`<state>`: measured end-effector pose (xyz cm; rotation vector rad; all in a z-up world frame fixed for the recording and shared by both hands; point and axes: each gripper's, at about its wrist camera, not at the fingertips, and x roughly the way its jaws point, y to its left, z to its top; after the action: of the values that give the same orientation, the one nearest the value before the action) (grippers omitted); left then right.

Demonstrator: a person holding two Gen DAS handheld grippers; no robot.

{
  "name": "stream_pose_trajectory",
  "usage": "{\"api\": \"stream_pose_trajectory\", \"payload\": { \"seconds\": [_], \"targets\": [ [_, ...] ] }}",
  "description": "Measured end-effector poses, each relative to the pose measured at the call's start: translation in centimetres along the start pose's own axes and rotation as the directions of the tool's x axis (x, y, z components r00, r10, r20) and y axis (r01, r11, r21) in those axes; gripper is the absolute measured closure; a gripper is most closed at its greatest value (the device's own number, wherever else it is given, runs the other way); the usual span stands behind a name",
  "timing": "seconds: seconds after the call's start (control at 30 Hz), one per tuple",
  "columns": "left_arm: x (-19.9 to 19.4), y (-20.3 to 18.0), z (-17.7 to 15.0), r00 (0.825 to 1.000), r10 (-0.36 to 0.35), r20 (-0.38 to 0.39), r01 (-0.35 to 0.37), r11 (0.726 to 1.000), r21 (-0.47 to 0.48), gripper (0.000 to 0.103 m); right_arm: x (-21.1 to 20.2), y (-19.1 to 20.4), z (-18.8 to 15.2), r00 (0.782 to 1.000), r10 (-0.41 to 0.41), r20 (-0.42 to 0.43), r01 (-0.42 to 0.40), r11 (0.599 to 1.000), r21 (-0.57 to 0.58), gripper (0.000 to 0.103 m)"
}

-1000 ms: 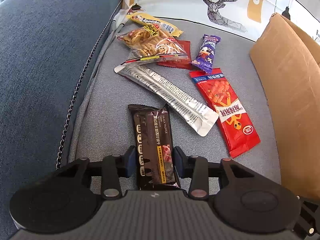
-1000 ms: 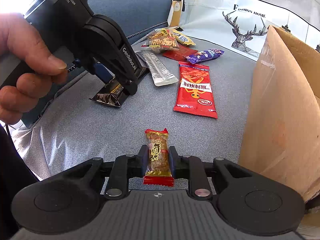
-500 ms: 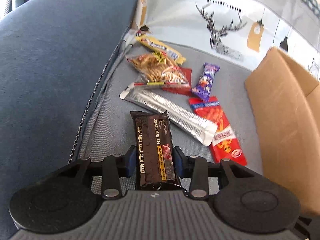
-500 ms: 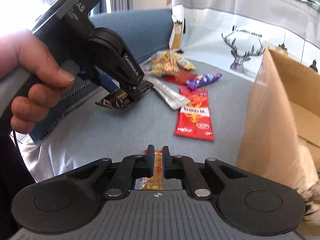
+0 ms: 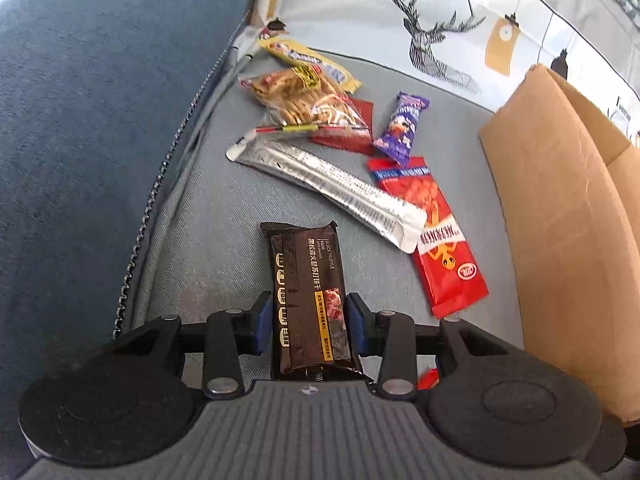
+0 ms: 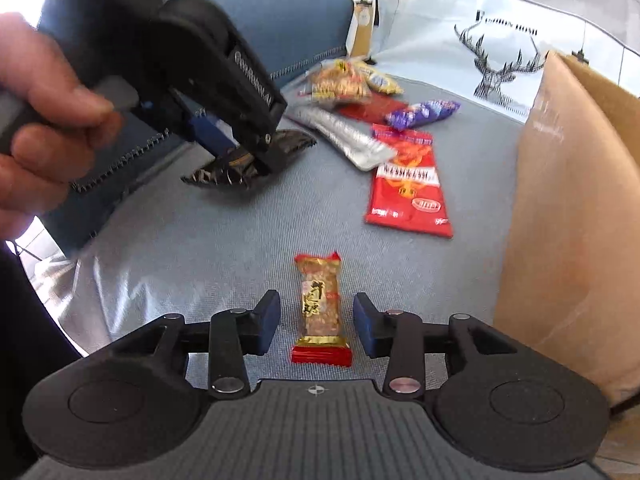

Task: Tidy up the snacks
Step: 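Carry the candy with the right tool while the left carries the chocolate bar over the box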

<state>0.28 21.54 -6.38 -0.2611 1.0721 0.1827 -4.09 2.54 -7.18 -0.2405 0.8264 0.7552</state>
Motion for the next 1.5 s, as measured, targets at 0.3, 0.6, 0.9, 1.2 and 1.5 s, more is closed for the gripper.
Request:
{"api": "stream_pose_trajectory", "payload": {
  "seconds": [0.3, 0.6, 0.9, 1.2, 1.5],
  "targets": [
    [-0.4, -0.2, 0.4, 0.999, -0.002, 0.039, 0.003, 1.000, -0.018, 0.060, -1.3, -0.1, 0.5, 0.997, -0.011, 0.075, 0.012, 1.000, -0.015, 0.085],
    [-3.3, 0.2, 1.2, 0.984, -0.030, 0.176, 0.046, 0.995, -0.091, 0.060, -8.0, -2.0, 2.7, 0.949, -0.006, 0.315, 0.000, 1.000, 0.021, 0.085],
    [-6.4, -2.9, 1.4, 0.945, -0.073, 0.320, 0.087, 0.996, -0.032, 0.060, -13.9, -9.4, 5.6, 0.886, -0.127, 0.446, 0.080, 0.989, 0.123, 0.085],
    [-8.6, -8.9, 0.3, 0.885, -0.161, 0.438, 0.142, 0.987, 0.076, 0.060, -15.3, -18.7, 3.9, 0.858, -0.314, 0.406, 0.197, 0.932, 0.305, 0.085],
    [-8.9, -17.5, -1.0, 0.823, -0.313, 0.475, 0.225, 0.946, 0.233, 0.060, -17.7, -21.2, 1.0, 0.842, -0.375, 0.387, 0.237, 0.903, 0.359, 0.085]
  ]
}}
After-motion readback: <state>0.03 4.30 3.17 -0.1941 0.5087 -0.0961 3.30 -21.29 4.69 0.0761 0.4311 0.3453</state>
